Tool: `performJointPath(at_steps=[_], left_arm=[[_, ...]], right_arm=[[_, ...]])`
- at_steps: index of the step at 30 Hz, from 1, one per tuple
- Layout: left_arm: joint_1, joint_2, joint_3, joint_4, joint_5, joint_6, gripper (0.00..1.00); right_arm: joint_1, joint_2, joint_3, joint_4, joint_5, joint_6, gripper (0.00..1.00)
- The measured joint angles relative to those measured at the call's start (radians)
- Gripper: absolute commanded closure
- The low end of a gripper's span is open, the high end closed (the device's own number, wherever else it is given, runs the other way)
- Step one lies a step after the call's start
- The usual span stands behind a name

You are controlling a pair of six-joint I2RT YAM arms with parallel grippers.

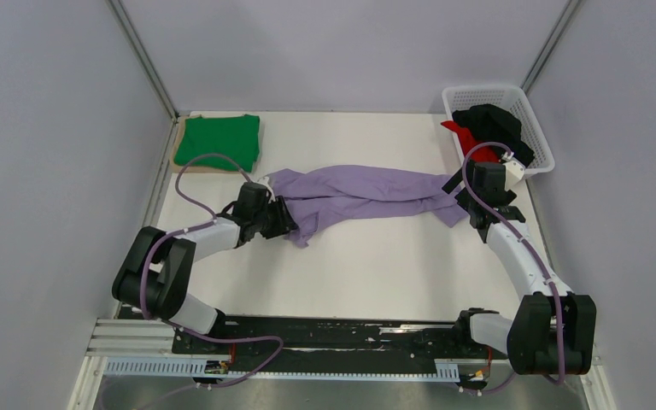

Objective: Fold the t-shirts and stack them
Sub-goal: Flatten out the tshirt

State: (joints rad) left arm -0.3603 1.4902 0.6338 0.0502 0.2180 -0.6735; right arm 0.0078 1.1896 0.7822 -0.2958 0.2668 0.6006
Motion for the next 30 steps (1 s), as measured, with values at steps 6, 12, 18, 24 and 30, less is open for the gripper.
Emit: performJointPath(at_steps=[6,12,18,24,30], left_arm=[[-0.004,0.039,0.021,-0.009,-0.007,0.007,0.86],[-0.007,0.03,0.026,-0.023,0.011,0.008,1.0],[-0.007,-0.146,0.038,-0.161,-0.02,0.018,1.0],[-0.011,-0.363,0.093,-0.353,-0.114,0.036,1.0],[-0.011,-0.48,0.113,-0.498,-0.221,0.05,1.0]], right_arm=[[0.0,0.0,0.0,0.0,0.0,0.0,0.0],[0.0,0.0,0.0,-0.001,0.001,0.0,0.0],[0.0,0.0,0.0,-0.018,0.011,0.002,0.0],[0.0,0.01,0.0,-0.063,0.012,0.009,0.03],[0.0,0.055,-0.011,-0.067,-0.068,0.023,0.11]])
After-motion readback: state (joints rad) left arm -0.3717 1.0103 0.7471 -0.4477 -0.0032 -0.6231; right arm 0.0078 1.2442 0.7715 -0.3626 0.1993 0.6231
